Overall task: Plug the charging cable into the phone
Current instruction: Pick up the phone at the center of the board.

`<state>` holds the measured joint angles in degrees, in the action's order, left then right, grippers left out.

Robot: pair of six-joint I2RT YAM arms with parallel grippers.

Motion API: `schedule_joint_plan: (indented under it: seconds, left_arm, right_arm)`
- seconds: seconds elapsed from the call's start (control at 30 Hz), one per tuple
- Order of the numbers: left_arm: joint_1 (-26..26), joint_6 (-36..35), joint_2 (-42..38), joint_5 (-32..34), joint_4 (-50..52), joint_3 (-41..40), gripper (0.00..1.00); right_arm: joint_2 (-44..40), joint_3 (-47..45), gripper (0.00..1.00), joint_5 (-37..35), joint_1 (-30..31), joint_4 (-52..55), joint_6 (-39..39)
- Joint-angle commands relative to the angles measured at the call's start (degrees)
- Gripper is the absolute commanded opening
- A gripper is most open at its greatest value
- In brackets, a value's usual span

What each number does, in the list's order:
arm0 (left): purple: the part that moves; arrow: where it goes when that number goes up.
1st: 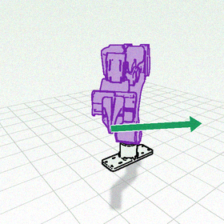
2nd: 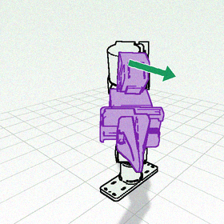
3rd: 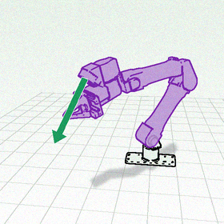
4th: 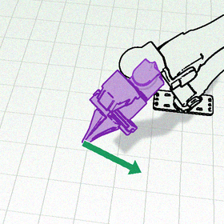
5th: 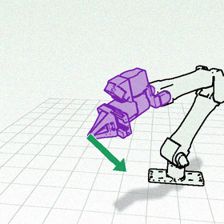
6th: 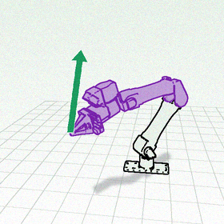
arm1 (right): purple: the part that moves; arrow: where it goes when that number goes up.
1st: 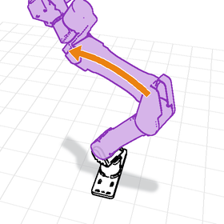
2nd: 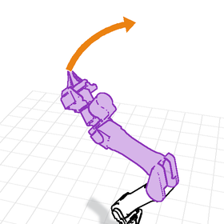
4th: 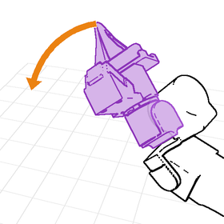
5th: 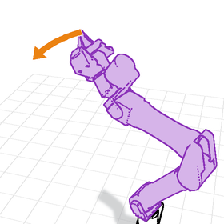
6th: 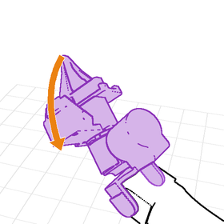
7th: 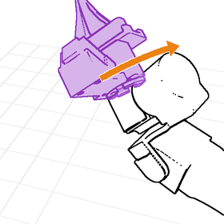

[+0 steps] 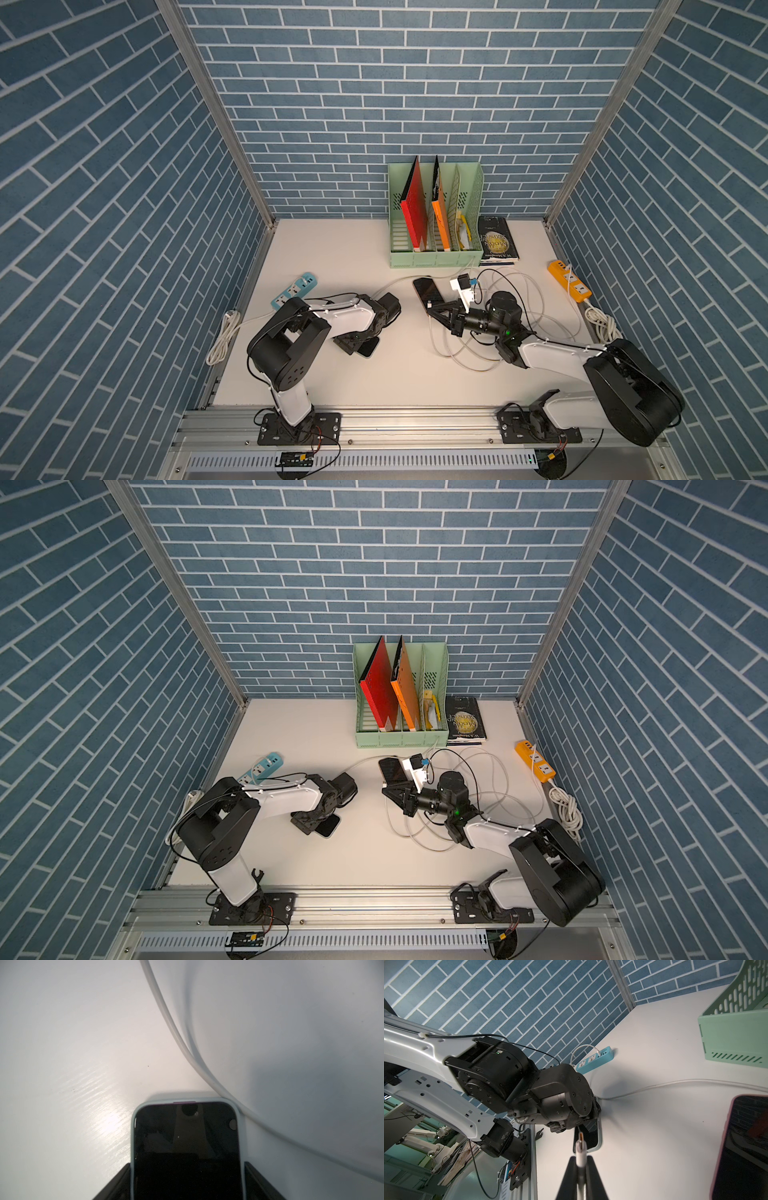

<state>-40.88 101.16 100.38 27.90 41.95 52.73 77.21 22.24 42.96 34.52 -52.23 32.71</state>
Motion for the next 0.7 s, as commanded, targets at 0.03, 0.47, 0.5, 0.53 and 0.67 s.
schedule_joint_plan:
  seconds: [0.03,0.47,0.5,0.53,0.67]
  left_arm:
    - [0.76,-1.53,4.10,-5.55,-0.03,-0.94,0.59]
    - [1.38,-30.44,0.36,-6.58,-4.91,10.81,0.00]
    - [1.30,-32.12,0.49,-6.02,-4.34,12.56,0.00]
    - [1.25,-34.08,0.38,-5.41,-3.79,14.00,0.00]
    - [1.29,-41.05,-3.05,-4.56,-8.20,15.47,0.00]
  right_arm:
    - [-1.10,0.17,0.00,-0.85,0.46,0.35,-2.04]
    - [0.03,1.01,0.00,0.75,0.70,1.41,-1.25]
    - [0.00,1.16,0.00,0.76,0.83,1.66,-1.24]
    - [0.08,1.24,0.00,0.79,0.95,2.09,-1.24]
    - [0.95,1.91,0.00,1.75,2.01,4.25,-1.09]
